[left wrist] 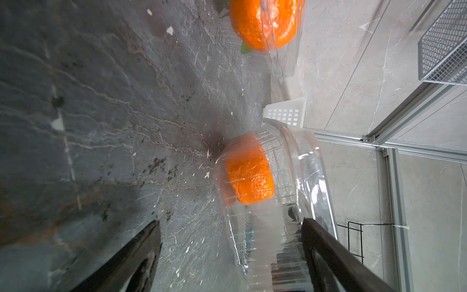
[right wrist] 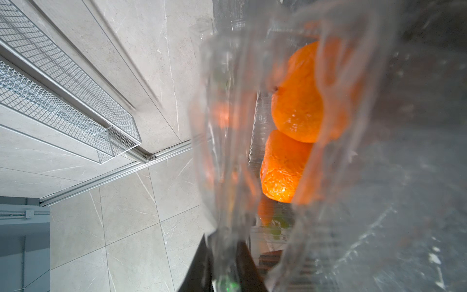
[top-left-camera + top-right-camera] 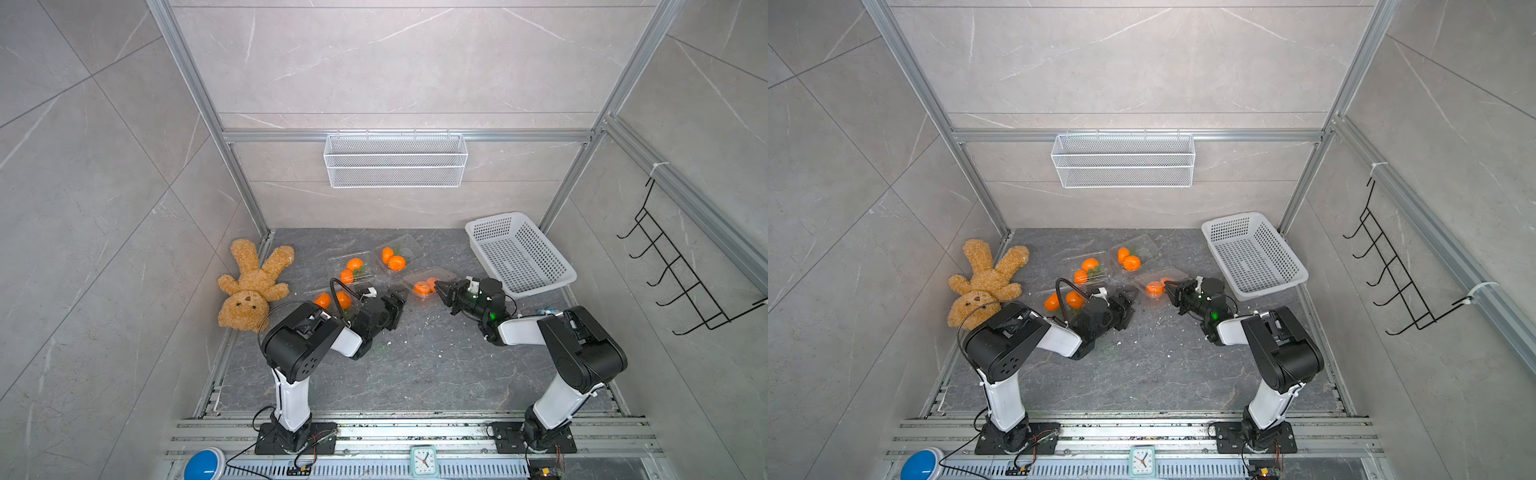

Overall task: Take oranges out of containers
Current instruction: Open the packing box at the center of the board.

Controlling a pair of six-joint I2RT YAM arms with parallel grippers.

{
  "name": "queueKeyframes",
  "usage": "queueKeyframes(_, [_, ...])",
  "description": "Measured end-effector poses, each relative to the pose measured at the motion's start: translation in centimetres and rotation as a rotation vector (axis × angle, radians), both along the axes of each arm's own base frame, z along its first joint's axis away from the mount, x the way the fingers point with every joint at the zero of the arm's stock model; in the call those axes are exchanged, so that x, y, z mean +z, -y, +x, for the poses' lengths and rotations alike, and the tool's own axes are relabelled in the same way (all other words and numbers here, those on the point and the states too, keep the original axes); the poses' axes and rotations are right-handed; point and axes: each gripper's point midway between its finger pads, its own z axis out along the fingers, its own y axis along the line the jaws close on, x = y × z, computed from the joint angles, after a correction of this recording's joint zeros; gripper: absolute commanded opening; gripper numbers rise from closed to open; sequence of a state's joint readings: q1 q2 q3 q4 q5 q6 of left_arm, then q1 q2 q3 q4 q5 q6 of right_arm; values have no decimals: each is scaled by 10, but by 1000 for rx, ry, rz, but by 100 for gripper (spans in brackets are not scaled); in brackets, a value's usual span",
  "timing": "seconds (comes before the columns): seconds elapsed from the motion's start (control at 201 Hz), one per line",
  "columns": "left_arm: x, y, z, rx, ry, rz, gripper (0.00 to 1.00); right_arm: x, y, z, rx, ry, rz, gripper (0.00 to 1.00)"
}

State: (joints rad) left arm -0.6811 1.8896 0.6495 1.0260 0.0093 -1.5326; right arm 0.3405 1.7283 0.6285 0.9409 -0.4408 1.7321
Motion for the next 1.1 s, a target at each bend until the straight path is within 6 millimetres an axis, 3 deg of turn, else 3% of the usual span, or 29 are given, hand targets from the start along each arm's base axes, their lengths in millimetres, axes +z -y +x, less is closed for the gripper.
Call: queueKeyframes(1.102, [-5,1,-2,-3,-5,-2,89,-6,-8,-3,16,-8,-5,16])
